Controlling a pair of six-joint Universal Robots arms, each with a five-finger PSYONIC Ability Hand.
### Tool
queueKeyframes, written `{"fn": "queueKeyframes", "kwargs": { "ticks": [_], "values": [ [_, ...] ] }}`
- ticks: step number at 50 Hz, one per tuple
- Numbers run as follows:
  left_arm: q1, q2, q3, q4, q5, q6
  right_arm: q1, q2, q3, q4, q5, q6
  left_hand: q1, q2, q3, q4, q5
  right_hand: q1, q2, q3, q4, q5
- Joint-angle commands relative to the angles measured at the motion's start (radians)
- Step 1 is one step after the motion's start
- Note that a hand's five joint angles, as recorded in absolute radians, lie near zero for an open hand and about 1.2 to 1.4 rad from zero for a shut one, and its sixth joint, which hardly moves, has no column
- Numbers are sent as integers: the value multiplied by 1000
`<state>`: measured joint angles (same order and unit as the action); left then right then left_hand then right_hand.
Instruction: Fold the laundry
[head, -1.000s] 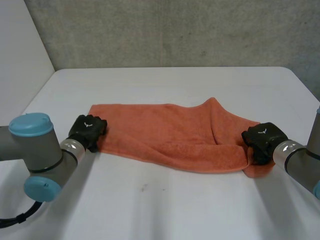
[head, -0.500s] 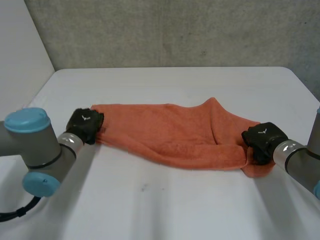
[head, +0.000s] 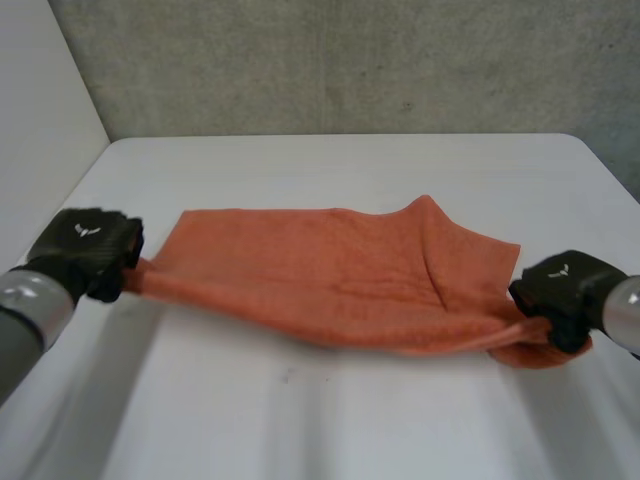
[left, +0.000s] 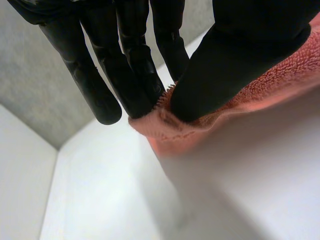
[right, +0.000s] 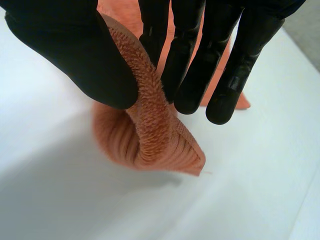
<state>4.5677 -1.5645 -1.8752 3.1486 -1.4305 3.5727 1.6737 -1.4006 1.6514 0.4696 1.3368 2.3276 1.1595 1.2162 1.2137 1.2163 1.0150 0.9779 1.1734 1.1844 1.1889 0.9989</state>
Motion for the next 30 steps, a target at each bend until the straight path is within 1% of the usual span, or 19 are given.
{"fn": "queueKeyframes", "kwargs": {
  "ticks": [1, 6, 8, 9, 11, 13, 14, 16, 17, 19, 20, 21, 22, 23, 24, 25, 27, 28, 30],
  "values": [
    [40, 73, -33, -171, 10, 6, -41, -92, 57, 98, -2, -89, 237, 180, 183, 180, 207, 418, 223, 212, 207, 223],
    [74, 55, -71, -157, 22, 69, -41, -90, 85, 60, 1, -119, 237, 180, 183, 180, 207, 418, 223, 212, 207, 223],
    [92, -32, -70, -110, 47, 89, -38, -55, 96, -20, -4, -119, 237, 180, 183, 180, 207, 418, 223, 212, 207, 223],
    [92, -32, -70, -110, 47, 89, -38, -55, 96, -20, -4, -119, 237, 180, 183, 180, 207, 418, 223, 212, 207, 223],
    [91, -98, -58, -78, 58, 92, -34, 2, 88, -72, -7, -119, 237, 180, 183, 180, 207, 418, 223, 212, 207, 223],
    [76, -204, -4, -18, 58, 95, -32, 109, 42, -164, -7, -111, 237, 180, 183, 180, 207, 418, 223, 212, 207, 223],
    [76, -204, -4, -18, 58, 95, -32, 109, 42, -164, -7, -111, 237, 180, 183, 180, 207, 418, 223, 212, 207, 223],
    [13, -288, 120, 30, 48, 95, -25, 176, -51, -225, 7, -93, 237, 180, 183, 180, 207, 418, 223, 212, 207, 223],
    [13, -289, 120, 30, 48, 95, -25, 177, -52, -226, 7, -93, 237, 180, 183, 180, 207, 418, 223, 212, 207, 223],
    [-33, -344, 296, 76, 21, 84, 9, 210, -190, -258, 16, -29, 237, 180, 183, 180, 207, 418, 223, 212, 207, 223],
    [-33, -344, 297, 76, 21, 84, 9, 210, -191, -258, 16, -28, 237, 180, 183, 180, 207, 418, 223, 212, 207, 223],
    [-56, -359, 401, 102, -2, 83, 49, 213, -294, -278, 24, 36, 237, 180, 183, 180, 207, 418, 223, 212, 207, 223],
    [-56, -359, 403, 102, -2, 83, 76, 212, -399, -301, 33, 95, 237, 180, 183, 180, 207, 418, 223, 212, 207, 223],
    [-68, -371, 504, 132, -25, 81, 77, 212, -400, -301, 33, 96, 237, 180, 183, 180, 207, 418, 223, 212, 207, 223],
    [-79, -377, 601, 174, -37, 72, 99, 209, -497, -336, 45, 154, 237, 180, 183, 180, 207, 418, 223, 212, 207, 223],
    [-79, -378, 602, 174, -37, 72, 100, 209, -498, -336, 45, 154, 237, 180, 183, 180, 207, 418, 223, 212, 207, 223],
    [-90, -376, 755, 326, -54, 16, 123, 195, -640, -470, 71, 220, 237, 180, 183, 180, 207, 418, 223, 212, 207, 223],
    [-90, -376, 755, 327, -54, 15, 123, 195, -641, -471, 71, 220, 237, 180, 183, 180, 207, 418, 223, 212, 207, 223],
    [-95, -362, 795, 495, -76, -69, 124, 129, -638, -660, 96, 243, 237, 180, 183, 180, 207, 418, 223, 212, 207, 223]
  ]
}}
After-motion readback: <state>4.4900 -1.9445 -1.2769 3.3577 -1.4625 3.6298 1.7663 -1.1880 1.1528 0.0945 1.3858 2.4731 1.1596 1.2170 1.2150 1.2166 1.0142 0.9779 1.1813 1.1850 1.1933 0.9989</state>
